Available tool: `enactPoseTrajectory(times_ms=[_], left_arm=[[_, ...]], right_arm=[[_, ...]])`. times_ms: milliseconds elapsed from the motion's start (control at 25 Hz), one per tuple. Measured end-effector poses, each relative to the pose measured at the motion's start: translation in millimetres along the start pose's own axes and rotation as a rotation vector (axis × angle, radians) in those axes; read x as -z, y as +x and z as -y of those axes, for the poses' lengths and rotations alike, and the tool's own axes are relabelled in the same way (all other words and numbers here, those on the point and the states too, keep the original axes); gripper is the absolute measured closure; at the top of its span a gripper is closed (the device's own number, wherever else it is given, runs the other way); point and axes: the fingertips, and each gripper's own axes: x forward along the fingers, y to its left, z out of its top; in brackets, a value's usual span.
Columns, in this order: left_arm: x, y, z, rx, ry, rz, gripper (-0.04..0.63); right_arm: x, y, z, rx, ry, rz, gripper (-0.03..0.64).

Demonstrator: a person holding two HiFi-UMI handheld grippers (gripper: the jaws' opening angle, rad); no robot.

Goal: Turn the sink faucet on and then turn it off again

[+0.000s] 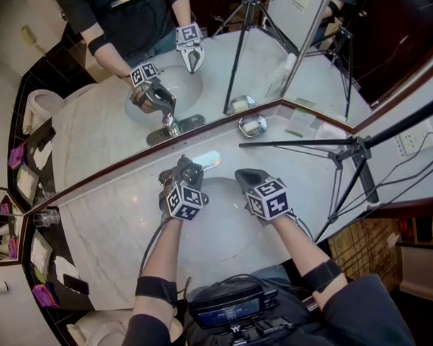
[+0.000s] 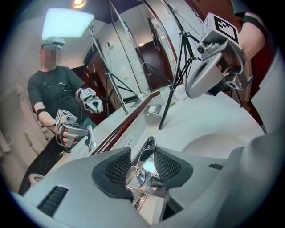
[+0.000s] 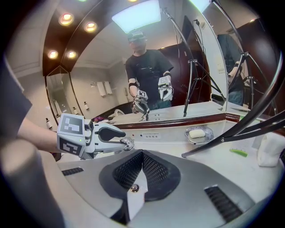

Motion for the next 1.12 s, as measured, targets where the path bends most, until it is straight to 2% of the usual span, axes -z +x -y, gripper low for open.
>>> enactPoseTrajectory(times_ms=[320,680,960,1120], left_arm=[[-1.6,-8.2,-21.4,-0.021,-0.135,0.017,0.423],[-1.7,-11.2,-14.2,0.001,-0.114,0.012,0.437],[0.7,-35.7,-11.0,-0.016,-0.093,0.018,0.442],[-0.2,-65.2,-15.3,-0.096,-0.135,0.036,0.544]], right_arm=[[-0.1,3.8,-7.9,-0.019,-0.005,-0.002,0.598],[6.7,6.6,-13.8,-0.032,0.007,-0.012,0.598],[6.6,11.3,-24.4,-0.051,0.000,-0.012,0.598],[3.4,14.0,-30.2,-0.064,-0.009,-0.006,0.598]])
